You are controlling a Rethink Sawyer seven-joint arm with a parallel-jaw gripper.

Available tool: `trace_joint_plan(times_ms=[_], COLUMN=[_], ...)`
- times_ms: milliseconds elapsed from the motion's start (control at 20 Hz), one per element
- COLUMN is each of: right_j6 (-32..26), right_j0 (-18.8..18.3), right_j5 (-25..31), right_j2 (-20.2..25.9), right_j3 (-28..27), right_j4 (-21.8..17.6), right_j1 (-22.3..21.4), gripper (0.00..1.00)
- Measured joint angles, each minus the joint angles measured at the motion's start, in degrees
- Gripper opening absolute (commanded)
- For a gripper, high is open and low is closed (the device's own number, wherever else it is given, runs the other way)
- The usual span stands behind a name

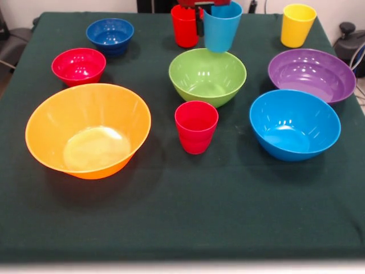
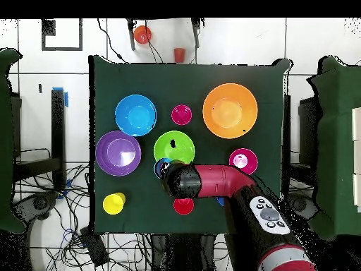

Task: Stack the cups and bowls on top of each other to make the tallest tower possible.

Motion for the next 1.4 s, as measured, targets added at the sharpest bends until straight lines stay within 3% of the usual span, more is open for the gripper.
trace_joint_plan(times_ms=[950, 1400], right_j6=[0.00, 0.00], right_j0=[0.71, 0.56], right_j5=[-0.46, -6.00], right_j2=[-0.40, -1.34], right_j3=[-2.37, -2.38], right_j4=[0.01, 0.01], right_j1=[5.00, 5.54], gripper=[0.00, 0.00])
